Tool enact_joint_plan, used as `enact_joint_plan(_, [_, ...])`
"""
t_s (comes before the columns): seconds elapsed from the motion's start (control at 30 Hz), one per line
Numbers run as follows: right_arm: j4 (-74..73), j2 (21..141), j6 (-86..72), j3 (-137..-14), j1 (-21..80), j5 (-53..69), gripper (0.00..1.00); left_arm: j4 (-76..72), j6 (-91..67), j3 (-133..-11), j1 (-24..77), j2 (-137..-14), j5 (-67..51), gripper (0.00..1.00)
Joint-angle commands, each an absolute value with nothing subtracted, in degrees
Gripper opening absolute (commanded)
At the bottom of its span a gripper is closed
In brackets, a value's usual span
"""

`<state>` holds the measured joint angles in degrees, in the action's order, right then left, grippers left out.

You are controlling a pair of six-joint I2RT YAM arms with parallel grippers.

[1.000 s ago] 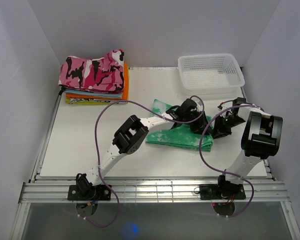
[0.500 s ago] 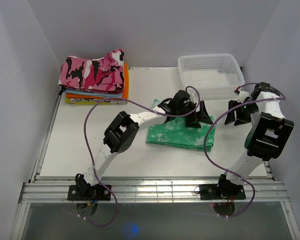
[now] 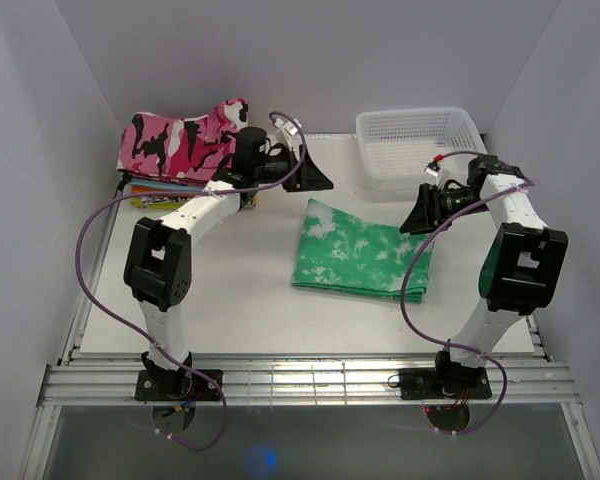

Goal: Fold and stack the trousers
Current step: Fold the trousers

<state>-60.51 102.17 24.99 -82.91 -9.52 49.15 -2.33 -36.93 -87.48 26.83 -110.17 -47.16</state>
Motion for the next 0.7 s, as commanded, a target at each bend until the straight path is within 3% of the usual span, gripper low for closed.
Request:
enact_joint_plan(0.0, [-57.4, 106.42, 22.24, -80.34, -9.76, 56.25, 0.65, 3.43, -29.53, -84.12, 26.02, -107.57, -56.07, 0.64])
enact_joint_plan(0.1, [-53.9, 108.28, 21.62, -77.88, -10.11, 54.32, 0.67, -3.23, -34.7, -81.66, 25.23, -111.17, -58.79, 0.54])
enact_joint_plan(0.27, [-48.69, 115.91, 22.06, -75.85, -11.6, 50.01, 0.62, -9.84, -39.1, -82.6, 24.7, -122.65, -58.88, 0.52])
enact_joint_plan(0.5, [-49.13, 125.67, 24.69, -86.03, -13.1, 45.01, 0.58, -6.96, -35.8, -94.29, 20.75, -134.81, -56.08, 0.49])
enact_joint_plan(0.67, [-57.73, 125.7, 29.09, -96.94, -12.48, 47.55, 0.59, -2.83, -30.42, -100.36, 18.55, -132.81, -58.97, 0.51])
